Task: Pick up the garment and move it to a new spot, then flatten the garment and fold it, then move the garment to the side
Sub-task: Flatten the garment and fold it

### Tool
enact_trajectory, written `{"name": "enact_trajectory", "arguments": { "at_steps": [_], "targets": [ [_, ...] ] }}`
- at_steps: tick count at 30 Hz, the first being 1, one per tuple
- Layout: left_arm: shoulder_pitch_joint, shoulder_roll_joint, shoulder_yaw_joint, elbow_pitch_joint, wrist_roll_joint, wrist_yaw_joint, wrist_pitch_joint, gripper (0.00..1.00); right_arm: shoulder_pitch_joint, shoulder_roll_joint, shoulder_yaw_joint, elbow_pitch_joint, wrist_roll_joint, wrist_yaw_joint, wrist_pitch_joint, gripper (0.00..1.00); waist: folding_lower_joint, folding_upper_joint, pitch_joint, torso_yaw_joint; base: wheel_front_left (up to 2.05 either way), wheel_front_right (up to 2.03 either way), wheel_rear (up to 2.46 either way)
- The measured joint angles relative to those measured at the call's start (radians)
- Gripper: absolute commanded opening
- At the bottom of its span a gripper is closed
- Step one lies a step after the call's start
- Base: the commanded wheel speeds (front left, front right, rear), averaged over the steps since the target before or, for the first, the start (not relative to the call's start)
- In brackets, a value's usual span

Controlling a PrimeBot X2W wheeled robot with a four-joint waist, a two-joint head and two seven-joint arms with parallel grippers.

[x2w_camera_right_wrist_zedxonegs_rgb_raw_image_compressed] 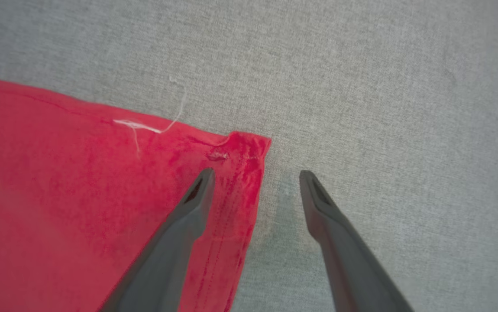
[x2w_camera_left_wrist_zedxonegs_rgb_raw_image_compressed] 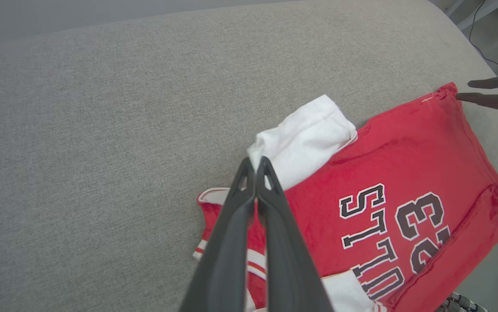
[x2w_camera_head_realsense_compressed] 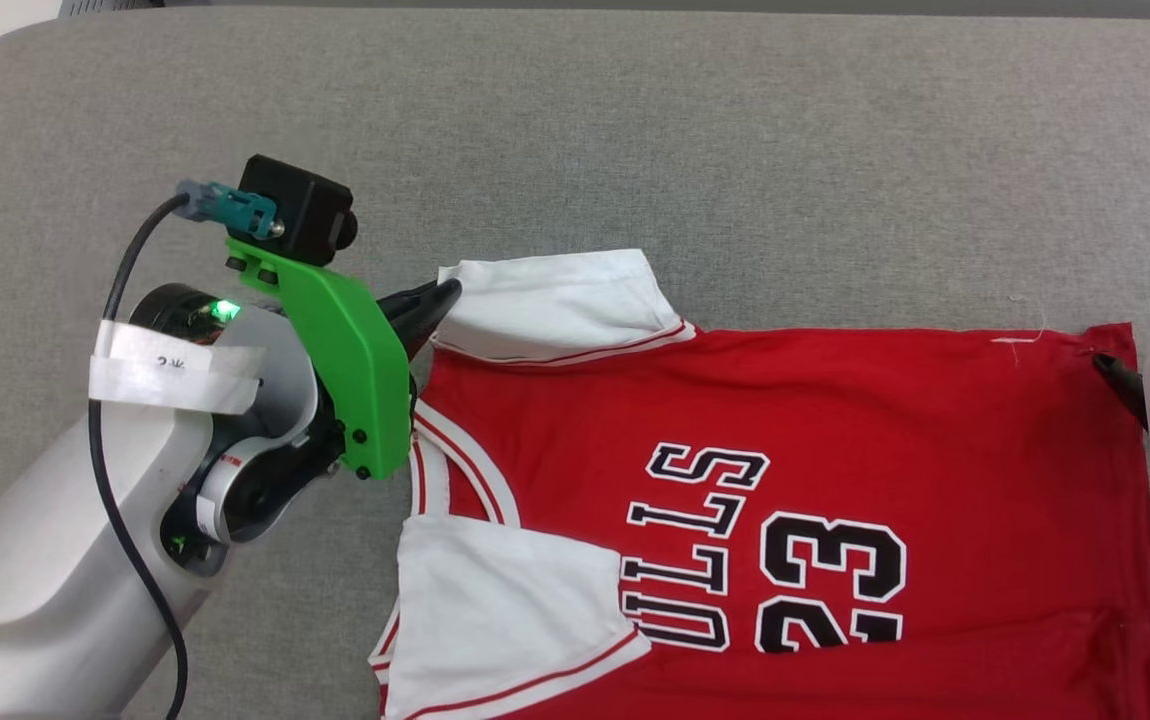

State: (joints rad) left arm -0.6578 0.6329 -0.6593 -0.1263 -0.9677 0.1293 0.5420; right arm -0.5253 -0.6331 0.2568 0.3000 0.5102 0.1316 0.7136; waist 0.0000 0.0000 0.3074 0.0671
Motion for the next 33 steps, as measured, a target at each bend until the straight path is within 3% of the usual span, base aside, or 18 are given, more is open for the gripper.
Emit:
{"name": "enact_trajectory", "arguments": {
  "at_steps": [15, 16, 17, 18, 20, 33],
  "targets": [
    [0.042, 0.003, -0.009, -0.050, 0.004, 0.023, -0.024, 0.00, -0.033, -0.020, 0.103, 0.079, 0.020, 0.000, -0.072, 1.00, 0.0000, 0.0000, 0.045, 0.043, 0.00, 0.00, 0.00],
    [0.045, 0.003, -0.010, -0.049, 0.005, 0.023, -0.024, 0.00, -0.035, -0.022, 0.107, 0.084, 0.025, 0.000, -0.076, 0.49, 0.0000, 0.0000, 0.045, 0.044, 0.00, 0.00, 0.00],
    [0.048, 0.003, -0.011, -0.046, 0.005, 0.023, -0.026, 0.00, -0.036, -0.023, 0.113, 0.089, 0.030, 0.000, -0.077, 0.13, 0.0000, 0.0000, 0.044, 0.045, 0.00, 0.00, 0.00],
    [0.049, 0.003, -0.011, -0.044, 0.005, 0.024, -0.028, 0.00, -0.038, -0.025, 0.117, 0.093, 0.032, 0.000, -0.086, 0.00, 0.0000, 0.0000, 0.042, 0.046, 0.00, 0.00, 0.00],
    [0.073, 0.002, -0.007, 0.002, 0.002, 0.023, -0.059, 0.00, -0.041, -0.001, 0.122, 0.137, 0.041, 0.000, -0.191, 0.00, 0.0000, 0.0000, 0.015, 0.043, 0.00, 0.00, 0.00],
    [0.174, -0.011, 0.017, 0.081, -0.033, 0.011, -0.146, 0.00, 0.067, 0.039, 0.028, 0.166, 0.161, 0.000, -0.373, 0.00, 0.0000, 0.0000, -0.108, 0.024, 0.00, 0.00, 0.00]
  ]
}}
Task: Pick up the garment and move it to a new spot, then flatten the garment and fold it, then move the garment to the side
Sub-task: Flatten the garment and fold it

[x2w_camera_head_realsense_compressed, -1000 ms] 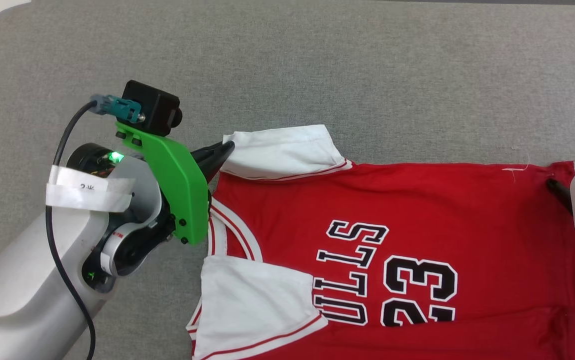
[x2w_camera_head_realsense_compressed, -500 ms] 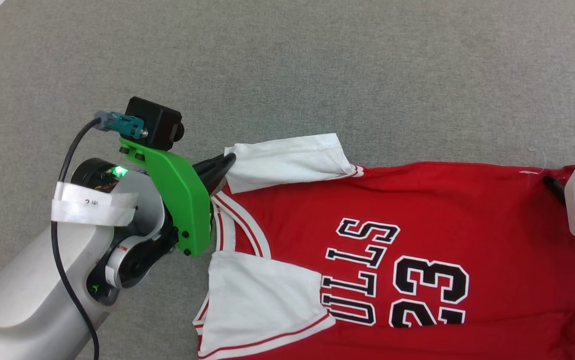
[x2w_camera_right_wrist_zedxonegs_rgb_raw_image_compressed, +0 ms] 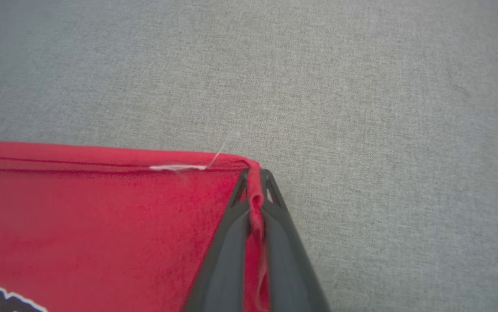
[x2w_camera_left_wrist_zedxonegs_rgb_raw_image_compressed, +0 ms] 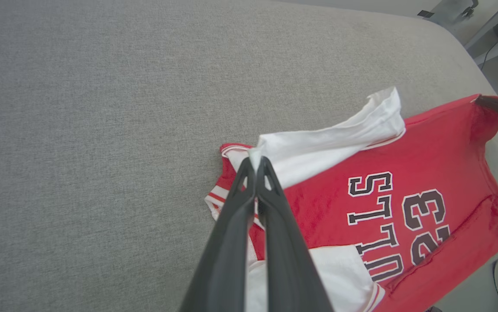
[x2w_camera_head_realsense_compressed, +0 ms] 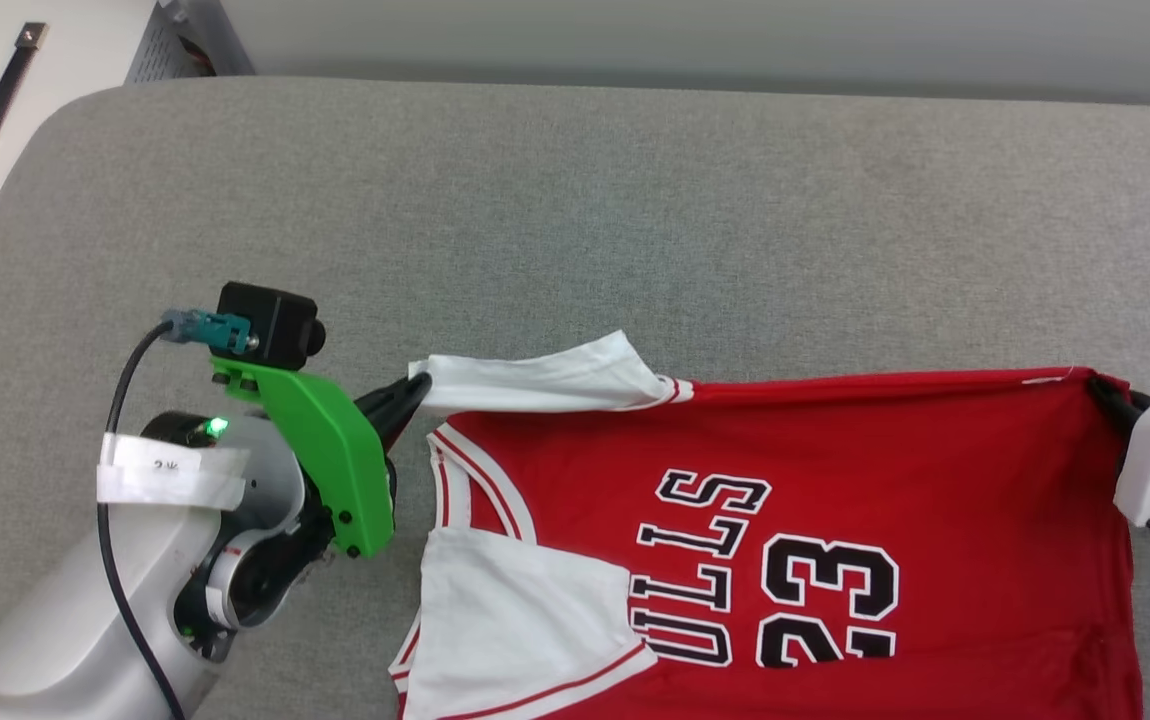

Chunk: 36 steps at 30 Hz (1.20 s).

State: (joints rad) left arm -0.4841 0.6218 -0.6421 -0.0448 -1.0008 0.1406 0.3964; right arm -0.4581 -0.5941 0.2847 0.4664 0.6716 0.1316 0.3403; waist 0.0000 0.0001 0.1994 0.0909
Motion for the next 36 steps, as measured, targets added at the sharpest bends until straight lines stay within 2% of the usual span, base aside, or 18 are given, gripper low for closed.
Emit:
{"name": "enact_trajectory", "arguments": {
  "at_steps": [4, 16, 23, 32, 36],
  "targets": [
    [0.062, 0.002, 0.009, 0.000, -0.034, 0.010, -0.020, 0.00, 0.077, 0.011, -0.029, -0.022, 0.013, 0.000, -0.074, 0.00, 0.0000, 0.0000, -0.041, -0.006, 0.00, 0.00, 0.00],
    [0.265, 0.016, -0.009, -0.023, -0.065, 0.056, -0.052, 0.00, 0.350, 0.013, -0.048, -0.145, 0.094, 0.000, -0.151, 0.00, 0.0000, 0.0000, -0.135, -0.010, 0.00, 0.00, 0.00],
    [0.343, 0.040, -0.054, -0.019, -0.064, 0.075, -0.035, 0.00, 0.456, -0.009, -0.022, -0.195, 0.109, 0.000, -0.123, 0.00, 0.0000, 0.0000, -0.158, -0.011, 0.00, 0.00, 0.00],
    [0.361, 0.036, -0.101, 0.042, -0.043, 0.073, -0.033, 0.00, 0.487, -0.060, 0.026, -0.236, 0.106, 0.000, -0.065, 0.00, 0.0000, 0.0000, -0.155, -0.021, 0.00, 0.00, 0.00],
    [0.361, 0.017, -0.118, 0.081, -0.036, 0.057, -0.027, 0.00, 0.487, -0.077, 0.046, -0.242, 0.104, 0.000, -0.044, 0.00, 0.0000, 0.0000, -0.145, -0.024, 0.00, 0.00, 0.00]
  ]
}}
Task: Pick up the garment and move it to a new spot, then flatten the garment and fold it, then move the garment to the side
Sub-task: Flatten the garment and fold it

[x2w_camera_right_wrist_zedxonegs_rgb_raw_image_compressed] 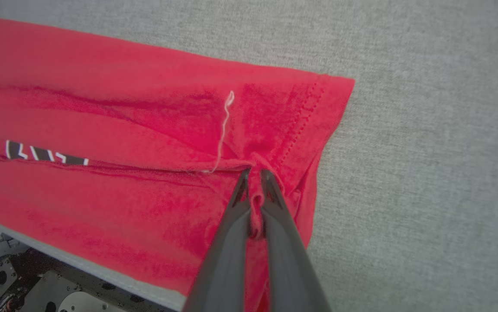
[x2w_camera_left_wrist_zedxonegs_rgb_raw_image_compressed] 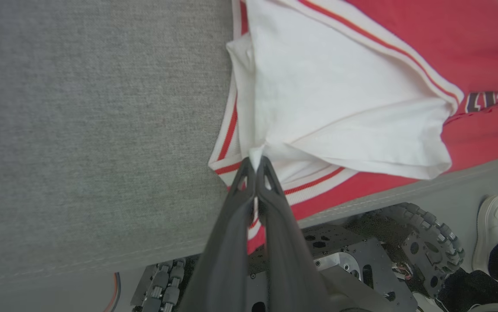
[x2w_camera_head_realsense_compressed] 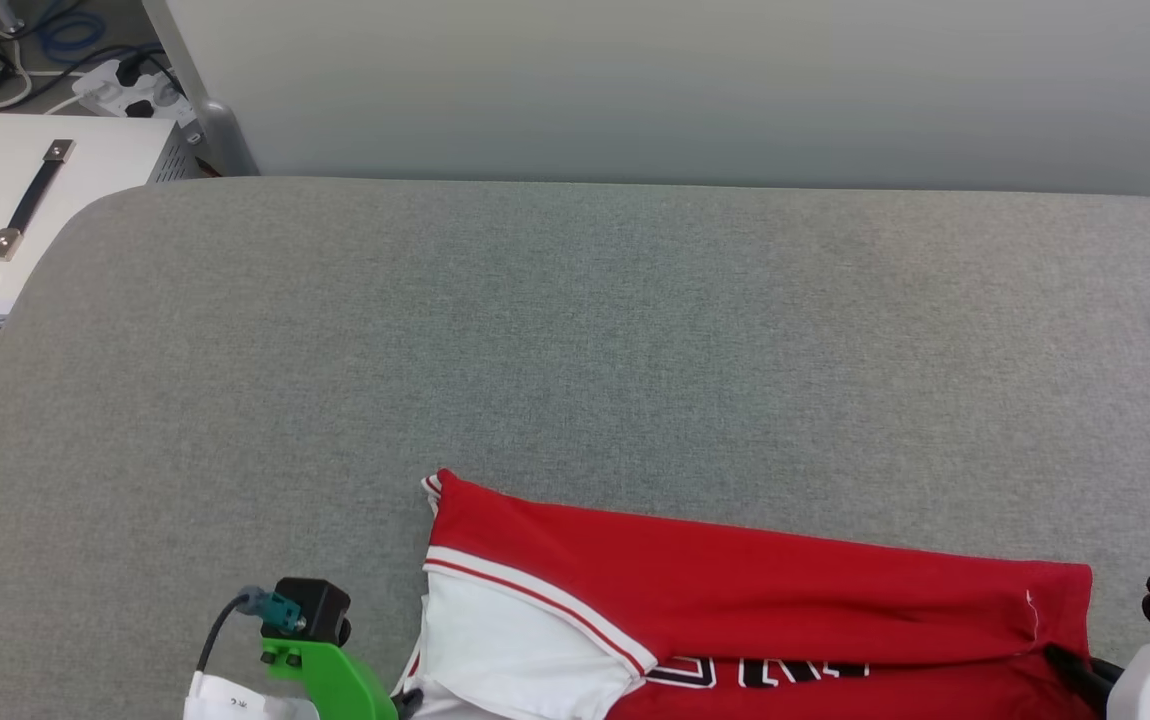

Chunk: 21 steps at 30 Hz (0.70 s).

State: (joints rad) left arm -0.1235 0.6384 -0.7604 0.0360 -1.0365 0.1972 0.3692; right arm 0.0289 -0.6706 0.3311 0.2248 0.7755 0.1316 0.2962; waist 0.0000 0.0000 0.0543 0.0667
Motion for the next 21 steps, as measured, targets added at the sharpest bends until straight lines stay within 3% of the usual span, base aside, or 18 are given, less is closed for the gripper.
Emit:
{"name": "enact_trajectory", "arguments": {
  "at_steps": [1, 2, 3, 4, 13, 21],
  "targets": [
    [0.000, -0.006, -0.004, 0.010, 0.000, -0.001, 0.000, 0.00, 0.000, -0.003, 0.005, 0.001, -0.003, 0.000, 0.002, 0.00, 0.0000, 0.0000, 0.002, 0.000, 0.00, 0.00, 0.00],
    [-0.001, -0.011, -0.008, 0.018, 0.001, -0.001, 0.001, 0.14, 0.000, -0.003, 0.008, 0.003, -0.004, 0.000, 0.008, 0.00, 0.0000, 0.0000, 0.004, 0.000, 0.00, 0.00, 0.00],
    [-0.001, -0.014, -0.012, 0.025, 0.002, -0.001, 0.002, 1.00, 0.000, -0.003, 0.012, 0.006, -0.004, 0.000, 0.011, 0.44, 0.0000, 0.0000, 0.006, 0.000, 0.00, 0.00, 0.00],
    [-0.001, -0.020, -0.013, 0.033, 0.002, -0.004, 0.001, 1.00, 0.000, 0.001, 0.012, 0.011, 0.005, 0.000, 0.024, 1.00, 0.0000, 0.0000, 0.007, -0.001, 0.00, 0.00, 0.00],
    [-0.002, -0.045, -0.007, 0.068, 0.010, -0.009, -0.045, 1.00, 0.001, 0.000, 0.016, 0.015, 0.028, 0.000, 0.044, 1.00, 0.0000, 0.0000, -0.015, -0.003, 0.00, 0.00, 0.00],
    [0.000, -0.043, 0.095, -0.010, -0.003, 0.025, -0.173, 1.00, 0.025, -0.002, -0.040, -0.035, 0.088, 0.000, 0.092, 1.00, 0.0000, 0.0000, -0.059, -0.015, 0.00, 0.00, 0.00]
  ]
}}
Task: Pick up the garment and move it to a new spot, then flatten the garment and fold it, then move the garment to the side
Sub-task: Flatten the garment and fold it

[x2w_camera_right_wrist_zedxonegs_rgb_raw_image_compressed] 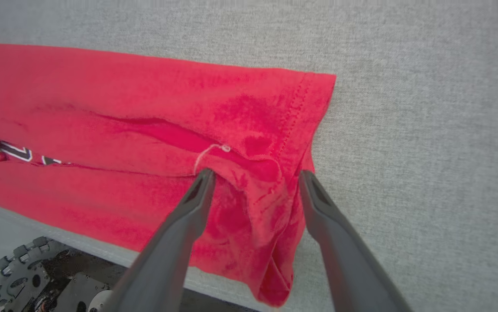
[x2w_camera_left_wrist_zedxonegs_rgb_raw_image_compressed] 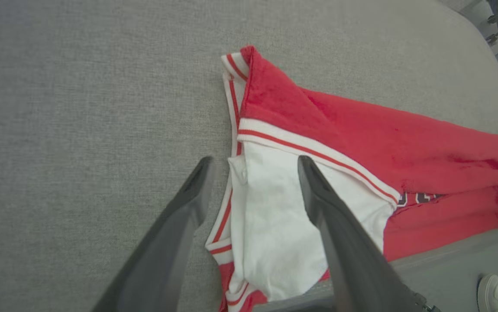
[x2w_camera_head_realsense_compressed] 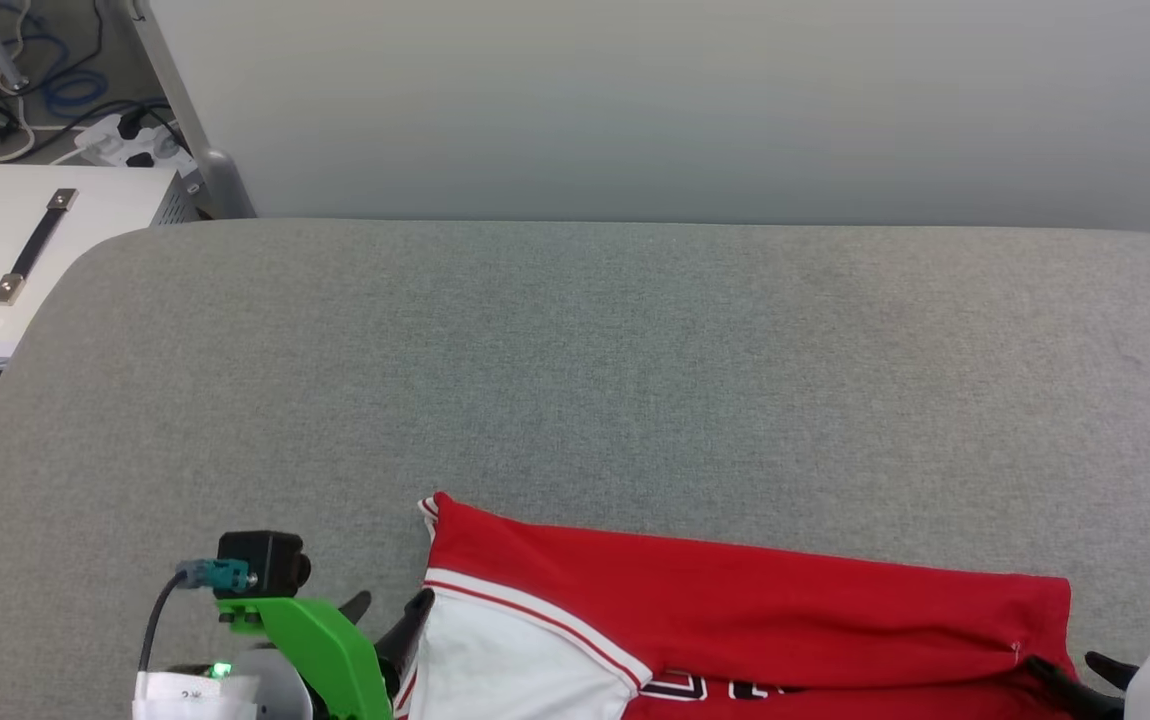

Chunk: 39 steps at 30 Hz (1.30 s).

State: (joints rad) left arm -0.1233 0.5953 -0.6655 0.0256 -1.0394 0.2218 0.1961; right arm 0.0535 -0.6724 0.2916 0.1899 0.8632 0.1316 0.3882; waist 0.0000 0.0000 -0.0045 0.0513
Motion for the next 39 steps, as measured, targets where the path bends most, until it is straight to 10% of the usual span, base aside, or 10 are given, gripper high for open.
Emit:
{"name": "enact_trajectory", "arguments": {
  "at_steps": [11, 18, 39],
  "targets": [
    [0.000, 0.003, 0.059, -0.099, 0.124, 0.040, -0.239, 1.00, 0.036, 0.107, -0.219, -0.041, -0.035, 0.000, 0.122, 1.00, 0.0000, 0.0000, -0.010, 0.006, 0.00, 0.00, 0.00],
    [0.001, -0.040, 0.114, -0.013, 0.205, -0.017, -0.440, 1.00, 0.037, 0.234, -0.353, 0.001, -0.107, 0.000, 0.210, 1.00, 0.0000, 0.0000, 0.007, 0.020, 0.00, 0.00, 0.00],
    [0.080, -0.256, 0.421, 0.139, 0.462, -0.245, -0.452, 1.00, 0.003, 0.336, -0.434, 0.081, -0.187, -0.003, 0.325, 1.00, 0.0000, 0.0000, 0.109, 0.060, 0.00, 0.00, 0.00]
  ]
}}
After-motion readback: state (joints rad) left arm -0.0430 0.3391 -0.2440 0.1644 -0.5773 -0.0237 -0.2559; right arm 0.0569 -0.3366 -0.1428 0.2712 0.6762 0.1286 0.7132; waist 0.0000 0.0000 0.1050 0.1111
